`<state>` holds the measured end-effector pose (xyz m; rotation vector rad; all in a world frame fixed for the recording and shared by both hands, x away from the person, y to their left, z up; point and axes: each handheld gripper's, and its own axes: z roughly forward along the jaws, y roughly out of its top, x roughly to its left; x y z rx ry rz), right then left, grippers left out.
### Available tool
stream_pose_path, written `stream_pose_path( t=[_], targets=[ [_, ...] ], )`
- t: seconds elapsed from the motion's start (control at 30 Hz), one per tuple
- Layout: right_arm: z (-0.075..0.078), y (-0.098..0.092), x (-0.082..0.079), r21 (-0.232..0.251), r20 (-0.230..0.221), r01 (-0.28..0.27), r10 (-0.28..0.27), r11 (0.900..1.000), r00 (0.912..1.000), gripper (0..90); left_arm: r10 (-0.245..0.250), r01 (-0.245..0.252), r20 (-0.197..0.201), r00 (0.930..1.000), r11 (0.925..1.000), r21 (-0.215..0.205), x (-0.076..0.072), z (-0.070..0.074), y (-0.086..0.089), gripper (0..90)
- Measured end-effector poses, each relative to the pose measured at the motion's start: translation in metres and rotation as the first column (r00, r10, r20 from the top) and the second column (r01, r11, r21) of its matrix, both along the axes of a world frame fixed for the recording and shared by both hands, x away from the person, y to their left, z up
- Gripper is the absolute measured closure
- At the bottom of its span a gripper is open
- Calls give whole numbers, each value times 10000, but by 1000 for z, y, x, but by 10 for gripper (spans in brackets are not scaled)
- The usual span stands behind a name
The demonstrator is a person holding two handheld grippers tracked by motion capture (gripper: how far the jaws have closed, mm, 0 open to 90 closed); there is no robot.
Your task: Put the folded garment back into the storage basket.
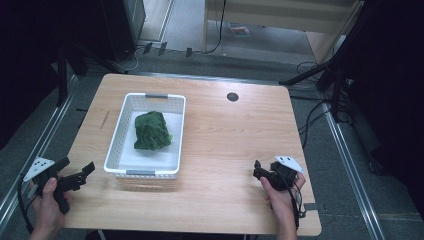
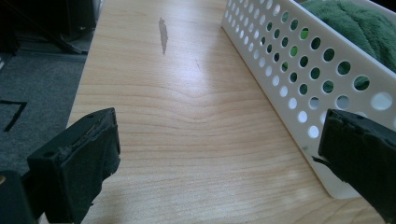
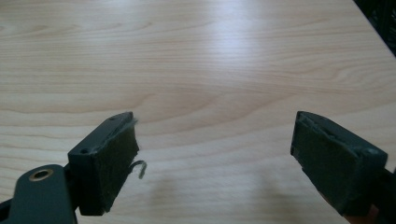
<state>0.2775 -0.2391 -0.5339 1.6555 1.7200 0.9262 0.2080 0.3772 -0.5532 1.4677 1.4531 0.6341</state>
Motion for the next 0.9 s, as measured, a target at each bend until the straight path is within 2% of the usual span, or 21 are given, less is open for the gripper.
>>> stream_pose_path(
  t=[0.37,0.57,0.67,0.9],
  targets=[
    [-2,-37,-16,222,-119,574,-572,9981,9983,126,3,-3,1,10000,10000,0,0,0,0,0],
    [-4,-54,-24,279,-73,708,-706,9971,9975,112,4,-4,-3,10000,10000,2,0,0,0,0],
    [-5,-62,-28,186,-134,815,-813,9965,9966,100,2,-2,-2,10000,10000,-2,0,0,0,0],
    [-6,-79,-38,316,-249,986,-979,9946,9949,81,4,-4,-2,10000,10000,7,0,0,0,0]
  ],
)
